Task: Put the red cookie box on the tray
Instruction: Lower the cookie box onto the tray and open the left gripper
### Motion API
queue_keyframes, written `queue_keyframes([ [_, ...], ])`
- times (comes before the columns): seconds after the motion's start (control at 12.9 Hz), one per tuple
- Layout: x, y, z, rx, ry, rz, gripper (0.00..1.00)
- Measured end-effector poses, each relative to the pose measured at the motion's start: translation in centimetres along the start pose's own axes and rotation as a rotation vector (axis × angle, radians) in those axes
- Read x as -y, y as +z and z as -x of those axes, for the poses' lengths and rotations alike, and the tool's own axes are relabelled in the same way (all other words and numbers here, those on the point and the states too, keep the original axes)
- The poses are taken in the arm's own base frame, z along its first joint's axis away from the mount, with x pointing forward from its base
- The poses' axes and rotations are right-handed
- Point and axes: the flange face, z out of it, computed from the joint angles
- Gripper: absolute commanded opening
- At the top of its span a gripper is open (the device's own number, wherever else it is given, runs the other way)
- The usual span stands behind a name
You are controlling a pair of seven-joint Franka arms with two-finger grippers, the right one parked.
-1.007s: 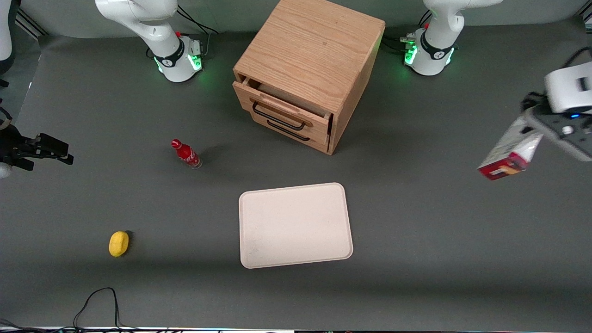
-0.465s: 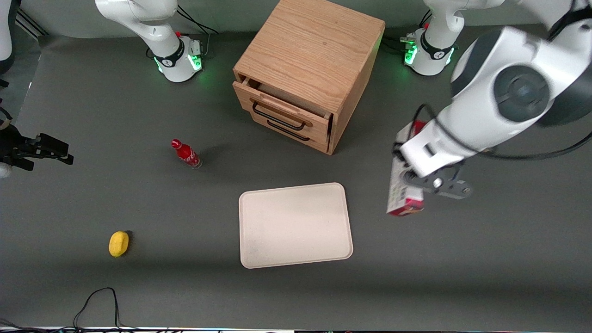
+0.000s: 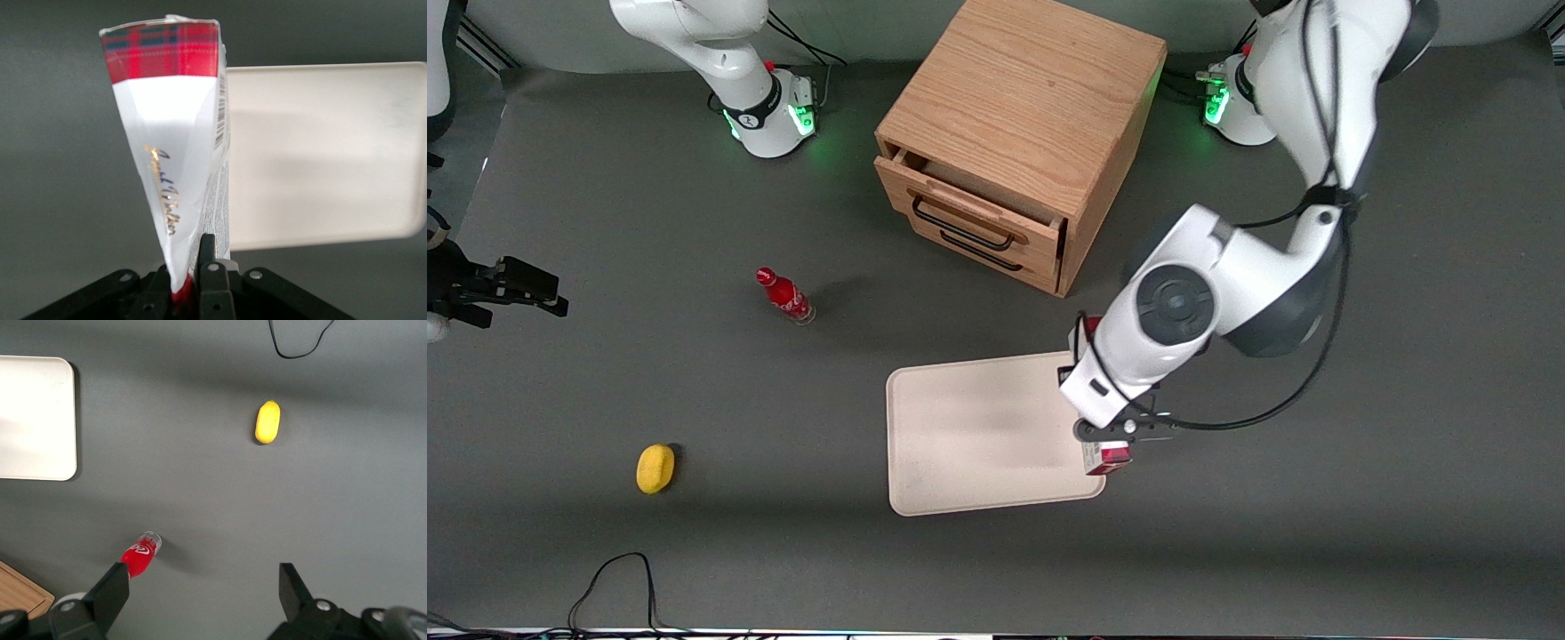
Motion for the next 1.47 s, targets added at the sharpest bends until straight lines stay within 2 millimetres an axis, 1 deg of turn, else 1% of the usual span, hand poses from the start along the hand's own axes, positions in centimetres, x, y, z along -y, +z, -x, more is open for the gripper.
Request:
queue_keyframes([
  [0.15, -1.2, 5.2, -0.1, -0.018, -0.018, -0.060, 0.00],
  [0.31, -1.7, 8.8, -0.3, -0.028, -0.025, -0.063, 0.00],
  [0.39, -1.7, 10.0, -0.4, -0.028, -0.028, -0.060, 0.00],
  [0.54, -1.9, 11.9, -0.5, -0.031, -0.036, -0.053, 0.00],
  [0.77, -2.2, 13.0, -0.2, -0.024, -0.047, -0.057, 0.00],
  [0.85, -2.3, 13.2, -0.1, -0.022, -0.050, -0.058, 0.55],
  [0.93, -2.4, 13.3, 0.0, -0.020, -0.052, -0.059, 1.00],
  [1.24, -2.4, 12.9, -0.2, -0.028, -0.054, -0.057, 1.00],
  [1.39, -2.0, 11.5, -0.7, -0.045, -0.060, -0.058, 1.00],
  [1.47, -1.2, 10.1, -1.0, -0.033, -0.059, -0.077, 1.00],
])
